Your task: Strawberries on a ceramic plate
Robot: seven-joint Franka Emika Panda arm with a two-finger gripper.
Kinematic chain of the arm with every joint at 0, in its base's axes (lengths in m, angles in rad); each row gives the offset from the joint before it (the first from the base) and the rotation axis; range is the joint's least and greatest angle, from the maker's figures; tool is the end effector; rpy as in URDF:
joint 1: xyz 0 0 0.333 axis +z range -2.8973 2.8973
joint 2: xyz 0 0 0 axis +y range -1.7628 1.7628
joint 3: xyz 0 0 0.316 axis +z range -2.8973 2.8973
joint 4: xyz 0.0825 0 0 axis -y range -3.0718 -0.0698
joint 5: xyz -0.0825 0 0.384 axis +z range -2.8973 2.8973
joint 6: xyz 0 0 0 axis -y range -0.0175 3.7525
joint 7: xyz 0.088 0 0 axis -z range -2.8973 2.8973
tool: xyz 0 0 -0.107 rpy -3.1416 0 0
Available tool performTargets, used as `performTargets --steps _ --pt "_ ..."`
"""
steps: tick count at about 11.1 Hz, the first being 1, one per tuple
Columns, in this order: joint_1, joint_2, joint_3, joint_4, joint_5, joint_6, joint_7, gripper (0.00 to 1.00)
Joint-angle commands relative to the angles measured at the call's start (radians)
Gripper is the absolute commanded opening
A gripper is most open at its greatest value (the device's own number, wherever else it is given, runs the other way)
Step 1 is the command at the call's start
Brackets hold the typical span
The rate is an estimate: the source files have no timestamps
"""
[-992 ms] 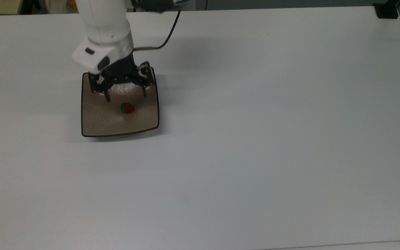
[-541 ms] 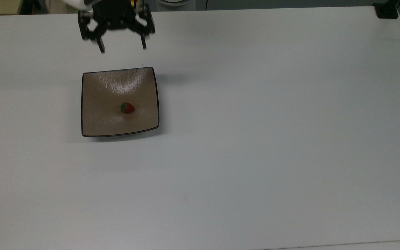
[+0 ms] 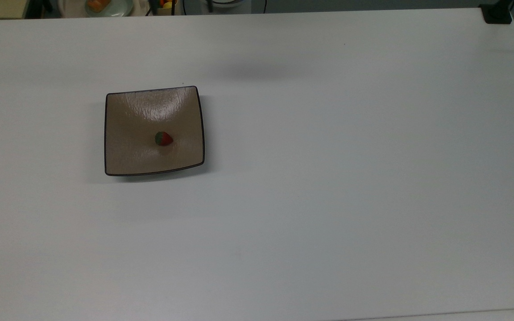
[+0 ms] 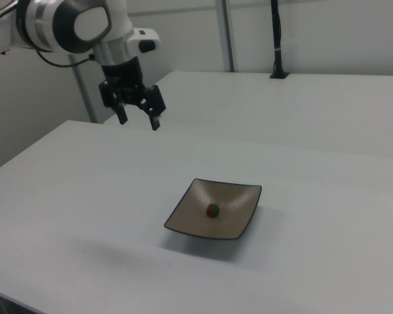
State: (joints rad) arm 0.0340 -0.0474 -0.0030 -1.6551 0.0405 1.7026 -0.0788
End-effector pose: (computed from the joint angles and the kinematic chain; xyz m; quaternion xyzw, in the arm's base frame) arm 0.5516 0.0209 0.6227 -0.9973 -0.0531 -0.0479 0.0191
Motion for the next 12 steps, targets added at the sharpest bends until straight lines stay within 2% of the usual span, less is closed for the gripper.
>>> performTargets --steps 1,6,12 --pt "0.012 -0.009 0.052 -0.012 0.012 -0.003 0.051 1.0" --pt "0.029 0.024 0.051 -0.015 0.009 0.002 0.002 1.0" --pt "0.03 0.023 0.044 -0.015 0.01 0.025 0.022 1.0"
